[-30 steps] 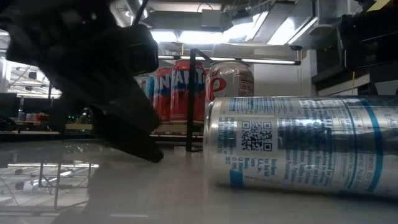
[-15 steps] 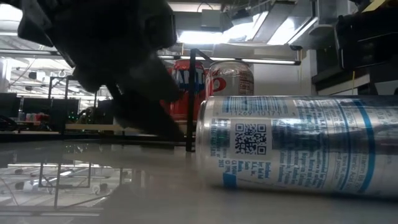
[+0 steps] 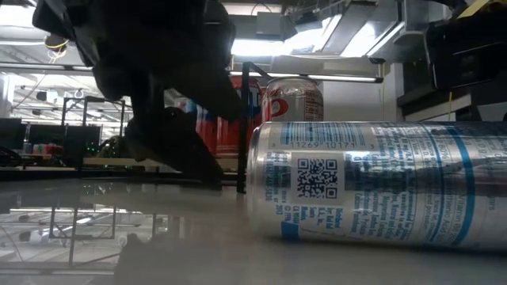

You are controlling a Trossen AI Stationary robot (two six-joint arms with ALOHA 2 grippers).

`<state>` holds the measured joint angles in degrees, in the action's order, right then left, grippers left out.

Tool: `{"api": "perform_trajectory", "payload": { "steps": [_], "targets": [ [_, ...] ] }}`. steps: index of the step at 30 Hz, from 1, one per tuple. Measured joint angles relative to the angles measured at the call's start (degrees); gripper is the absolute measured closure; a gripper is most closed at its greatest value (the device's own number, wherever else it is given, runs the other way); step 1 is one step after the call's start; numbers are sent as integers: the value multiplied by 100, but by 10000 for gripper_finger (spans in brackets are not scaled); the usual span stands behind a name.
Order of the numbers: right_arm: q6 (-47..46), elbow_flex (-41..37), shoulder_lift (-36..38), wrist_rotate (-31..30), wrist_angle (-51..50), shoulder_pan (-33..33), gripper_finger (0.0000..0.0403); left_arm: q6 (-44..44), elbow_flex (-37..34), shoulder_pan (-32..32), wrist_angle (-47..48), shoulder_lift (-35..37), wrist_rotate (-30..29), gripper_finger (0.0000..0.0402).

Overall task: Pick and place cans onto a shelf
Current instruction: Put the blue and white soda can on the shelf aligned with the other blue and white soda cans

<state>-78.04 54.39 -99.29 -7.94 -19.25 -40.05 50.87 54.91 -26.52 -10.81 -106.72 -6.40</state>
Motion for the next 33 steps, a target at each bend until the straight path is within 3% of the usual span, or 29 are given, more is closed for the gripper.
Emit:
{"api": "perform_trajectory", "payload": {
  "steps": [9,18,28,33],
  "targets": [
    [-1,0,0,64,-2,2,52,430,125,-13,507,-2,23,76],
    [-7,-4,0,77,93,0,52,742,125,-13,408,-48,-90,76],
    [-13,-5,-4,91,170,0,52,1058,123,-68,319,-148,145,76],
    [-13,-7,-8,94,253,0,52,1207,126,-68,-163,-378,311,76]
  ]
}}
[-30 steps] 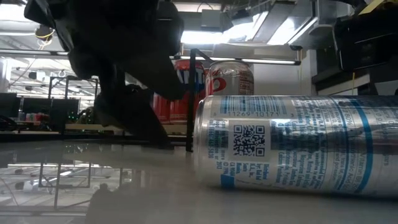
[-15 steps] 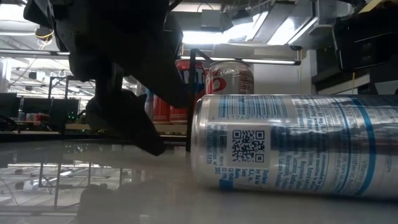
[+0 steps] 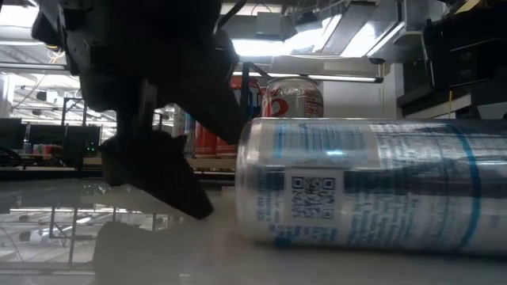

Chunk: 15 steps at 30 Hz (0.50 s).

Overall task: Pick and place cans onto a shelf
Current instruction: Put the blue and white soda can on the shelf aligned with the other blue and white soda cans

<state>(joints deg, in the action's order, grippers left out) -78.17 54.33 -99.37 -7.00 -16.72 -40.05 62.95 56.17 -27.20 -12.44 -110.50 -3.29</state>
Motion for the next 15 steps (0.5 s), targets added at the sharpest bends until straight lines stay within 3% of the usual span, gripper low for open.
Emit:
{"api": "perform_trajectory", "payload": {
  "steps": [15],
  "targets": [
    [131,297,-12,168,39,-26,52,84,3,102,-232,-144,174,76]
  ]
}}
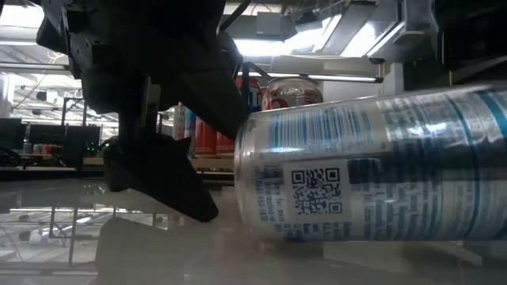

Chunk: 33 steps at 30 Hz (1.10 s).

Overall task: Pick and place cans onto a shelf
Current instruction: Put the blue and white soda can on the shelf aligned with the other blue and white soda cans

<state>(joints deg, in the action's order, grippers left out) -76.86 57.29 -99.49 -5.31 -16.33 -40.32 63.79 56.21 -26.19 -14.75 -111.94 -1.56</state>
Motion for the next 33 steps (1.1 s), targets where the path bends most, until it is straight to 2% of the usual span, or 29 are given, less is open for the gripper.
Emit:
{"api": "perform_trajectory", "payload": {
  "steps": [19,33],
  "targets": [
    [105,548,22,18,28,0,52,20,0,124,82,-7,0,77],
    [243,744,36,-220,31,7,52,37,0,220,175,-4,129,77]
  ]
}}
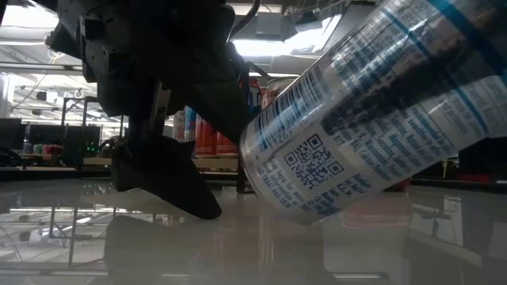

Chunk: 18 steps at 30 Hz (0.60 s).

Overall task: Pick and place cans onto a shelf
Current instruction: Put the blue and white soda can on the shelf aligned with the other blue and white soda cans

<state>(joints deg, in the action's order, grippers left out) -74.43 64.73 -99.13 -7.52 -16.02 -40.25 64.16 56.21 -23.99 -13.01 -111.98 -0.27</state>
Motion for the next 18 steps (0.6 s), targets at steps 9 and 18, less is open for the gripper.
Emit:
{"api": "perform_trajectory", "payload": {
  "steps": [9,18],
  "targets": [
    [0,-7,-2,-12,-27,2,52,-192,0,44,77,0,185,77],
    [-5,-13,-13,-112,-48,20,52,-471,-2,202,261,59,468,117]
  ]
}}
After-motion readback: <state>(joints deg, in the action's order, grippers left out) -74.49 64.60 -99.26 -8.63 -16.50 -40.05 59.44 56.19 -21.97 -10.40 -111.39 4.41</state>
